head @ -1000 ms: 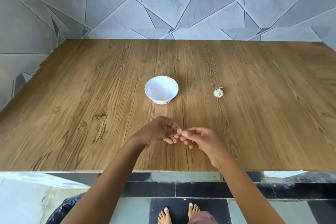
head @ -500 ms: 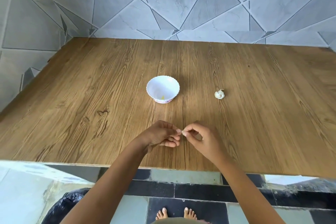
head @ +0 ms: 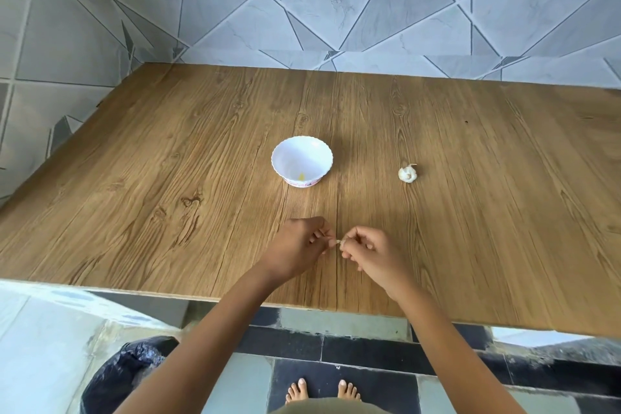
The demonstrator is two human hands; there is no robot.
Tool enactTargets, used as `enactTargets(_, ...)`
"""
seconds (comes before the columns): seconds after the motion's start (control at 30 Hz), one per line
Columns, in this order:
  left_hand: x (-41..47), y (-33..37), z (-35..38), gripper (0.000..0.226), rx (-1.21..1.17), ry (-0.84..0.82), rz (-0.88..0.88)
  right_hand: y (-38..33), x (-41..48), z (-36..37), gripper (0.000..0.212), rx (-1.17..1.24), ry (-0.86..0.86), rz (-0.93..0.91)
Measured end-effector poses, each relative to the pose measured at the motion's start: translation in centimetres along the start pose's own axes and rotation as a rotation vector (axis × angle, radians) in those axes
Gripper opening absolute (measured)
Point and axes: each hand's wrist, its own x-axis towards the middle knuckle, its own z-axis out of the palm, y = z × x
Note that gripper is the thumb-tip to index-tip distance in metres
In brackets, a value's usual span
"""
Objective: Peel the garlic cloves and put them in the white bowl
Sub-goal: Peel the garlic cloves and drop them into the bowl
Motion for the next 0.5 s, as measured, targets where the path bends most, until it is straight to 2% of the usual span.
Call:
enactTargets(0.1, -0.1, -0.4, 0.3, 0.004, -0.004, 0.039, -0.034, 1.0, 0.0, 0.3, 0.010, -0.207, 0.040, -0.136)
enactTargets(0.23, -0.4, -0.6, 0.5, 0.005, -0.009, 0.116, -0.010, 1.3, 0.0, 0.5, 0.007, -0.258, 0.090, -0.189)
enactTargets(0.3, -0.5, -0.6, 0.5, 0.008, -0.024, 0.142, 0.012, 0.8, 0.0, 0.3, 0.009, -0.166, 0.072, -0.138)
enactTargets(0.43, -0.4, -0.4, 0.2, 0.010, -0.044, 0.131, 0.082, -0.7, -0.1, -0.3, 0.006, 0.228, -0.061, 0.089)
enactTargets(0.5, -0.3, -0.3, 0.0, 0.011, -0.083, 0.125, 0.085, -1.0, 0.0, -0.6, 0.005, 0.306, -0.075, 0.120)
